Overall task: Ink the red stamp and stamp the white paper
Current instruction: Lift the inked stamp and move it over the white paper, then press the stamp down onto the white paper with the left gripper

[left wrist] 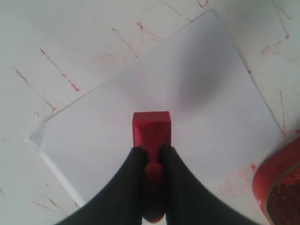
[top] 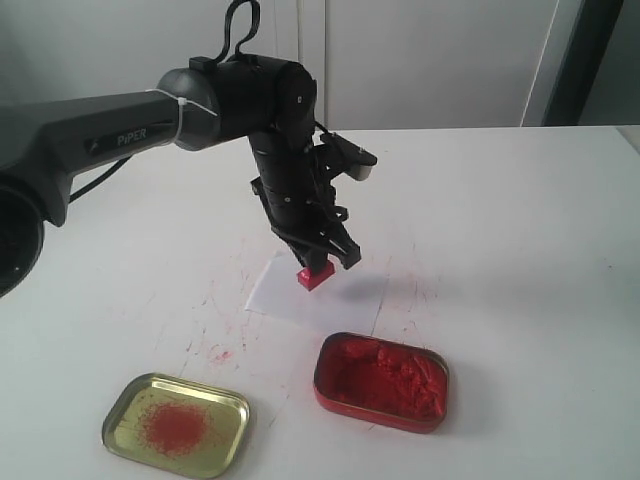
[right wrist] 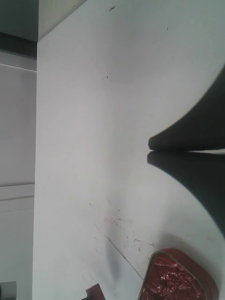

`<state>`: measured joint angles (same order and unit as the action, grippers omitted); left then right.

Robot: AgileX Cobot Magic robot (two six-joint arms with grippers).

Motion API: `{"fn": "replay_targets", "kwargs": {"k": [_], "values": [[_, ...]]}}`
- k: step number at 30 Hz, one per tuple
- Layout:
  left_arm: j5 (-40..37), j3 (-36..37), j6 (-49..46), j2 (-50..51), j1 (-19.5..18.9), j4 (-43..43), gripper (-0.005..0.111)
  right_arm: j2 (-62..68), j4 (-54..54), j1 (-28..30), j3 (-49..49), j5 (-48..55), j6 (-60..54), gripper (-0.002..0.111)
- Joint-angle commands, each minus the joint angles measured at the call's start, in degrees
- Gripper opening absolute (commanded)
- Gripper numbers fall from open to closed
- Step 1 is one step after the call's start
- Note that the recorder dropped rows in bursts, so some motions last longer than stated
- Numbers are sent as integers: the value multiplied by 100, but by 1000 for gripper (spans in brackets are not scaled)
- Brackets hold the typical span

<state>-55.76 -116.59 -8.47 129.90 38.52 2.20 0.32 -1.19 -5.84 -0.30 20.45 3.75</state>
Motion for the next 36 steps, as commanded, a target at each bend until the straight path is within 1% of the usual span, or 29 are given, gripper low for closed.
{"fn": "replay_targets", "kwargs": {"k": [1, 5, 9, 12, 21, 30, 36], "values": [[-49, -9, 100, 10, 7, 53, 0, -32, -15, 21, 30, -85, -6, 0], [-49, -9, 127, 186, 7, 35, 0, -32, -15, 21, 30, -85, -6, 0], [-72, -9, 397, 427, 21, -280, 0, -32, -15, 21, 30, -85, -6, 0], [-122, -9, 412, 568, 29, -439, 0, -32, -15, 21, 30, -85, -6, 0], [-271, -9, 423, 880, 29, -398, 0, -32, -15, 21, 30, -85, -6, 0], [-310, -9, 423, 867, 29, -398, 0, -32, -15, 21, 30, -85, -6, 0], [-329, -19, 423, 499, 53, -436, 0, -32, -15, 21, 30, -85, -6, 0]]}}
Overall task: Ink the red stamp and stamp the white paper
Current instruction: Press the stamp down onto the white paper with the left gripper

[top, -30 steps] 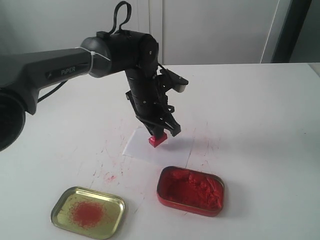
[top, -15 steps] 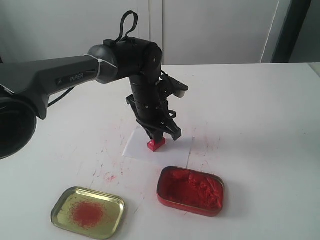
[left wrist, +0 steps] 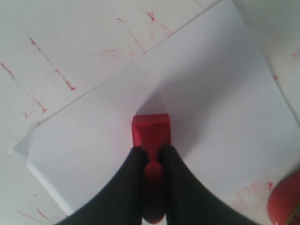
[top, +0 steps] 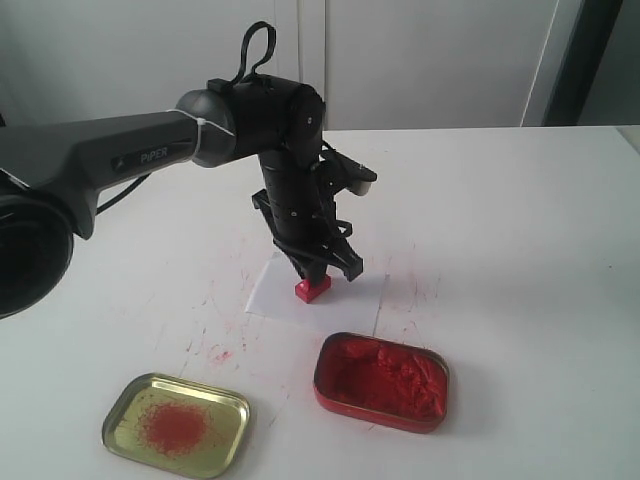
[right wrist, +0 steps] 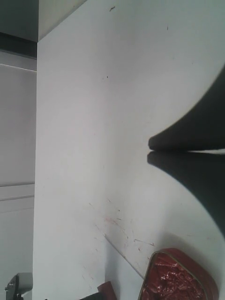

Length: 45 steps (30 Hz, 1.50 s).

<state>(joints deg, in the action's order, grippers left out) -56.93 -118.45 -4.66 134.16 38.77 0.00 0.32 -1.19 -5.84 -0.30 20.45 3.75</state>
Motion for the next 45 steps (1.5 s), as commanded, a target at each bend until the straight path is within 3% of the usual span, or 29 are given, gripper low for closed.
{"fn": "replay_targets", "kwargs": {"k": [1, 26, 34, 45], "values": [[-175, 167, 42, -49, 28, -216, 0, -32, -15, 21, 30, -85, -6, 0], [-284, -85, -11, -518, 77, -391, 0, -32, -15, 21, 30, -85, -6, 0], [-303, -85, 72, -493, 333, -1060, 0, -32, -15, 21, 30, -85, -6, 0], [-282, -61, 259, -472, 416, -1049, 0, -32, -15, 21, 30, -85, -6, 0]]}}
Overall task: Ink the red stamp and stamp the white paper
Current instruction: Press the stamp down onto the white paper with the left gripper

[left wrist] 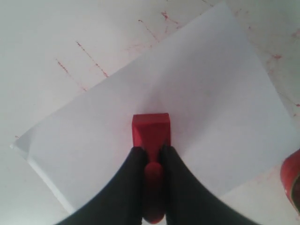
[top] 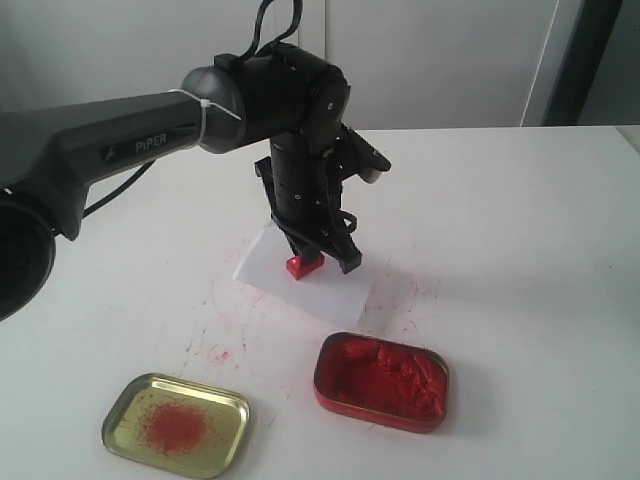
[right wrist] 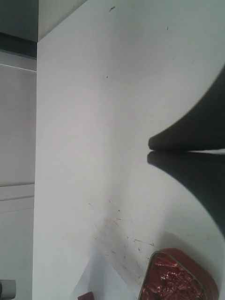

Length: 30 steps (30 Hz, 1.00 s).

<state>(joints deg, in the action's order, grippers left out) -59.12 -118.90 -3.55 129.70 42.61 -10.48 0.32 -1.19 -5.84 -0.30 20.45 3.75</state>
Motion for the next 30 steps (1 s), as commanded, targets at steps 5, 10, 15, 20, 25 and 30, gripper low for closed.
{"fn": "replay_targets", "kwargs": {"k": [5, 10, 15, 20, 25, 30], "values": [[118, 270, 246, -26, 32, 52, 0, -32, -15, 21, 30, -85, -6, 0], [147, 296, 478, -15, 79, -166, 0, -32, -15, 21, 30, -85, -6, 0], [156, 296, 673, 147, 281, -546, 0, -32, -15, 21, 30, -85, -6, 0], [144, 296, 746, 196, 292, -566, 0, -32, -15, 21, 30, -85, -6, 0], [69, 296, 787, 196, 498, -1056, 0, -32, -15, 21, 30, -85, -6, 0], [-7, 285, 787, 143, 546, -1082, 0, -32, -15, 21, 30, -85, -6, 0]]}}
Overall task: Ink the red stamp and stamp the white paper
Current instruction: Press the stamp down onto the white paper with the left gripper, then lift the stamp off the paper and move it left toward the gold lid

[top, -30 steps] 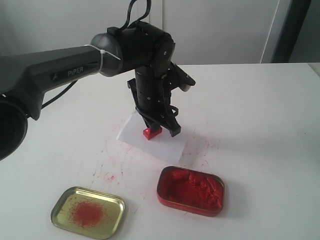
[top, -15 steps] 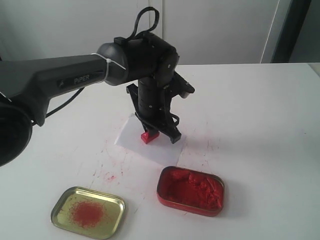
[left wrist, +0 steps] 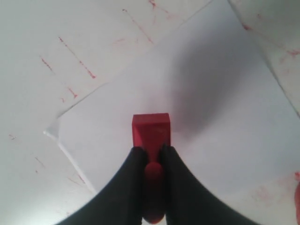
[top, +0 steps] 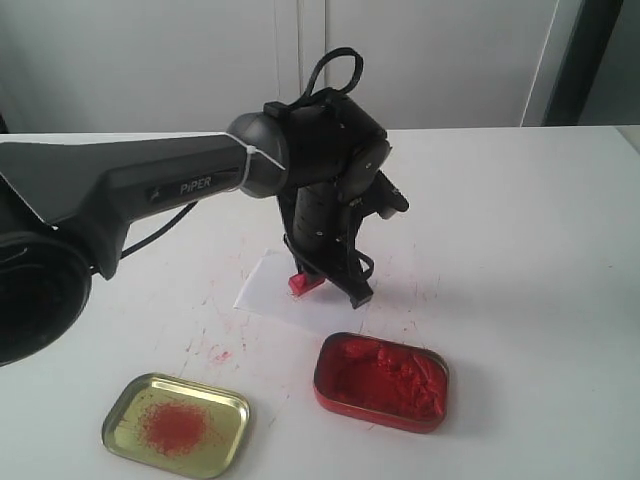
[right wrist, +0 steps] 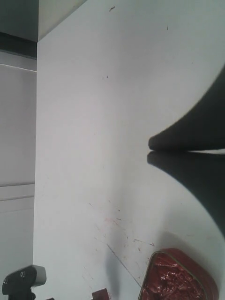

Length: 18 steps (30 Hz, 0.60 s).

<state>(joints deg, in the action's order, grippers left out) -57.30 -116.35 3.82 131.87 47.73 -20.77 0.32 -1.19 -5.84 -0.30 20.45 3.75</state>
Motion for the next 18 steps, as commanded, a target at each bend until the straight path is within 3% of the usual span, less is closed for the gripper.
{"fn": "replay_targets", "kwargs": {"k": [1, 18], "values": [[-230, 19, 50, -108, 35, -53, 0, -32, -15, 21, 30, -85, -6, 0], [-978, 41, -260, -629, 24, 145, 0, -32, -15, 21, 30, -85, -6, 0]]}}
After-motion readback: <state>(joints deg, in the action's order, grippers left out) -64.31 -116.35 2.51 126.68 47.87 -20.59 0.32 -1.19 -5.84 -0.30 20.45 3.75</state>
